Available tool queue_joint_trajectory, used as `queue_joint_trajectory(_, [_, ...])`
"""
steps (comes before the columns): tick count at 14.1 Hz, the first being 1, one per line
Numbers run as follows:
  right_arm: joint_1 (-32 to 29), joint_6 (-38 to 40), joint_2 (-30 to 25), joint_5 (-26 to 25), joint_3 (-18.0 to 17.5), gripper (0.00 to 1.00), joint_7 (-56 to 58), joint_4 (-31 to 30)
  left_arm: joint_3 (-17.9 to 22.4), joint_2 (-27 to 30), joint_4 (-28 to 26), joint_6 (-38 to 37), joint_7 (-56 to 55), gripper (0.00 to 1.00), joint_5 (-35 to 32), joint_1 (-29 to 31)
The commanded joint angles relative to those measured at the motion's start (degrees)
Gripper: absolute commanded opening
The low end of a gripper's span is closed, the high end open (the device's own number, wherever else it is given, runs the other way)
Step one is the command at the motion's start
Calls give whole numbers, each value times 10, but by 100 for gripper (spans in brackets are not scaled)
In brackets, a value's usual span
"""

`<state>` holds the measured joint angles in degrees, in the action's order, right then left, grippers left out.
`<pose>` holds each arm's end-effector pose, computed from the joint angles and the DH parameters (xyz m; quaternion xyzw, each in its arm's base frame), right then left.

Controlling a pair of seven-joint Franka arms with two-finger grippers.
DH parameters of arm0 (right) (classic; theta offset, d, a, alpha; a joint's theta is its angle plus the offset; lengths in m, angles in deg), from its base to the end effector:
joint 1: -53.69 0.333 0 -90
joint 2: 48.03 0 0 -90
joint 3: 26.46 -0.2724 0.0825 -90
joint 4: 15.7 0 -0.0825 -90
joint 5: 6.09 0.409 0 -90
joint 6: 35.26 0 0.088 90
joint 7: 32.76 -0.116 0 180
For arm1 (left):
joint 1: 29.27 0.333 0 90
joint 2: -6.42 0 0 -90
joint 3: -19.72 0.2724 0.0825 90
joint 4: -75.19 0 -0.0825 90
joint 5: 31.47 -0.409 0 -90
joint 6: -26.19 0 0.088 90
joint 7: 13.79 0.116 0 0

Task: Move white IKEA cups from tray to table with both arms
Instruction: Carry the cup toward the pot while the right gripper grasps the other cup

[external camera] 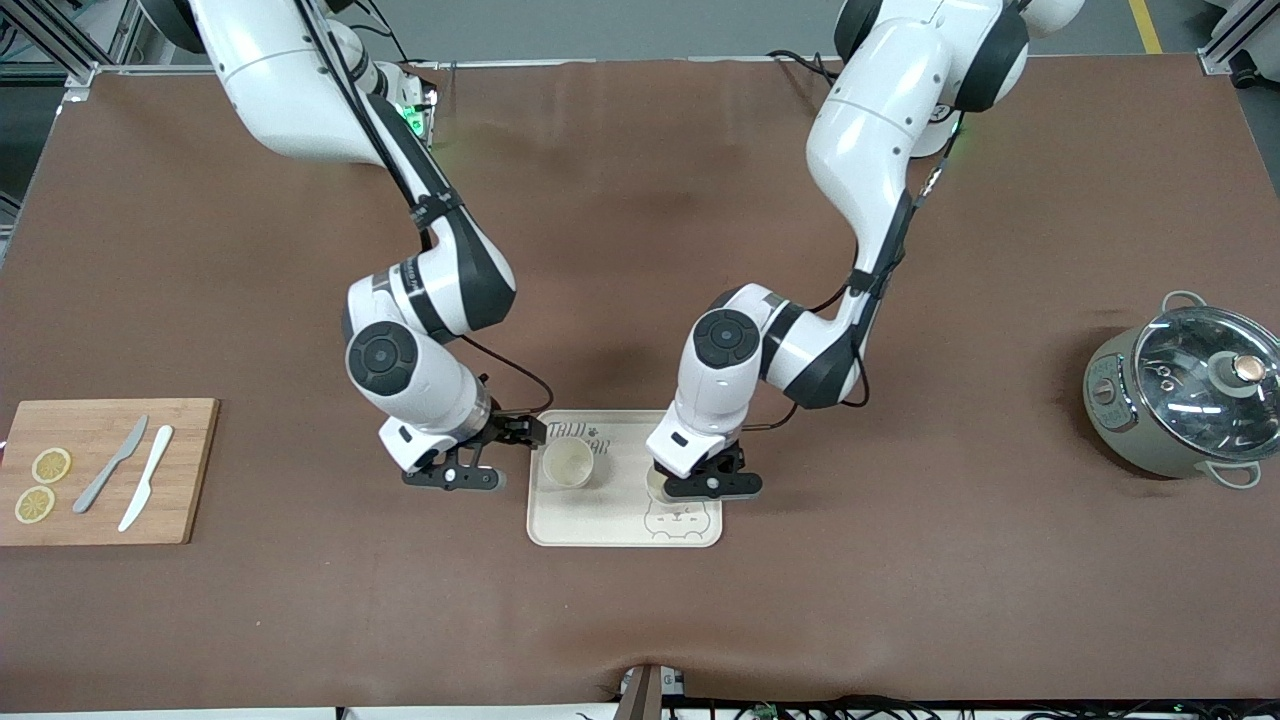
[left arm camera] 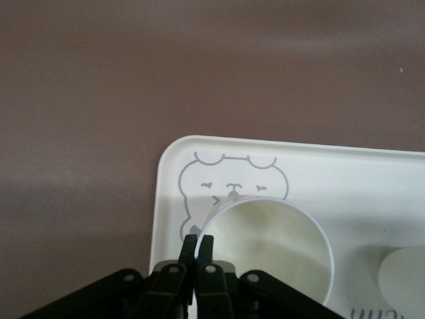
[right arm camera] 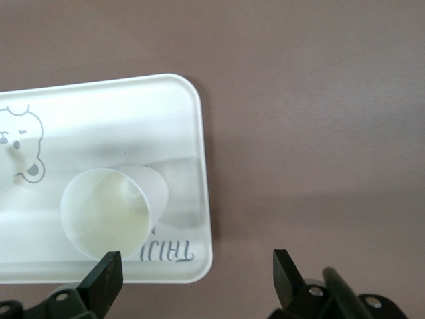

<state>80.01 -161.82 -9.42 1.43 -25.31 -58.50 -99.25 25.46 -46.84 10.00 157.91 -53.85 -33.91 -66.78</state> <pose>0.6498 0.3134 0.2379 -0.9973 0.0395 -0.0141 0.0599 0.6513 -0.4278 0.2172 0.9910 0.0349 0.1272 0.0243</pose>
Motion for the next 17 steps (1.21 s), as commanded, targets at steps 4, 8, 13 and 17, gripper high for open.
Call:
queue_joint_trajectory(4, [27,-25,55,2,3,100,-51,55,-10,136,-67,-156,116,0,3,60])
queue_joint_trajectory(8, [30,-44,77,-3,4,100,-51,57,-26,258,-224,-144,218,0,12,119])
queue_joint_trajectory(13, [38,-66,88,-9,5,52,-46,55,-62,465,-569,60,313,0,14,210])
queue_joint_trajectory(17, [36,-66,88,-9,5,0,-45,55,-62,542,-729,174,343,0,15,226])
